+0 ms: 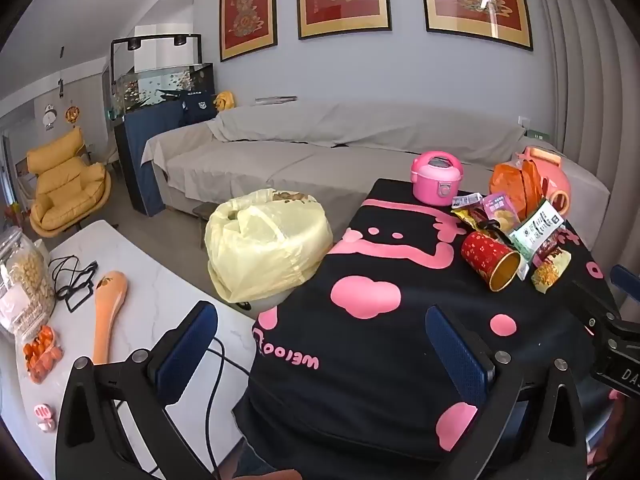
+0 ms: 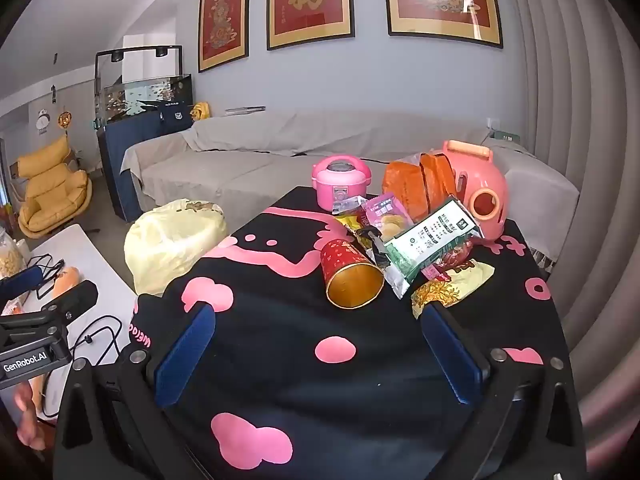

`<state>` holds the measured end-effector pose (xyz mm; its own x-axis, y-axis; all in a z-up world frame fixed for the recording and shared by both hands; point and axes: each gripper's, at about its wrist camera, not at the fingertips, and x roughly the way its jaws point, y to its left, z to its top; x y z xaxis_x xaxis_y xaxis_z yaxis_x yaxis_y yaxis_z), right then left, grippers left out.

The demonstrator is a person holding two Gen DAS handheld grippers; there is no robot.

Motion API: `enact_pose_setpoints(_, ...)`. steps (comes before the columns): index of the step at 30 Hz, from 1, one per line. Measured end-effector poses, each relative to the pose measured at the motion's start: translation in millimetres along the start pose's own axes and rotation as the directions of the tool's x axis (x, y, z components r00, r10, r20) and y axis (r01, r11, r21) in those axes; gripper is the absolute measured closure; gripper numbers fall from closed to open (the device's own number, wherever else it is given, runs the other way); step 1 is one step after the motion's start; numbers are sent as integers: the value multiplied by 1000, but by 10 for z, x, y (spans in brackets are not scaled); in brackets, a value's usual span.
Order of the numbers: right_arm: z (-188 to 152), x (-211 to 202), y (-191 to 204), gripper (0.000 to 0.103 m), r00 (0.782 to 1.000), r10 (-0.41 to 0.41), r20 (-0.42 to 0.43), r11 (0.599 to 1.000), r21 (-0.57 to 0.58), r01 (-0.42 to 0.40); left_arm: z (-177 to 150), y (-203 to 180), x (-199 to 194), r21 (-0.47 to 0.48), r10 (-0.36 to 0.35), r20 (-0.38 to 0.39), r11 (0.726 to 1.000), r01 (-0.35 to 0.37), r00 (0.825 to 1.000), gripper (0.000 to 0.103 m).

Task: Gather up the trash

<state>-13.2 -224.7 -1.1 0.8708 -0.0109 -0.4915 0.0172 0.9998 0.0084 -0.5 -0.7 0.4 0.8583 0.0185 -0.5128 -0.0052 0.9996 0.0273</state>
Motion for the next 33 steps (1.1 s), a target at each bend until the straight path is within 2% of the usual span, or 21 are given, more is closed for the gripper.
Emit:
enact_pose_setpoints(30, -12, 3, 36, 1, 1000, 28, -6, 999, -15, -28, 113, 79, -35, -20, 13, -2, 1000, -13, 1000, 0)
enact_pose_setpoints(33, -13, 4, 39, 1, 1000, 26, -7, 1000, -15, -26, 34, 70, -4, -25, 15, 0, 1000, -15, 1000, 0)
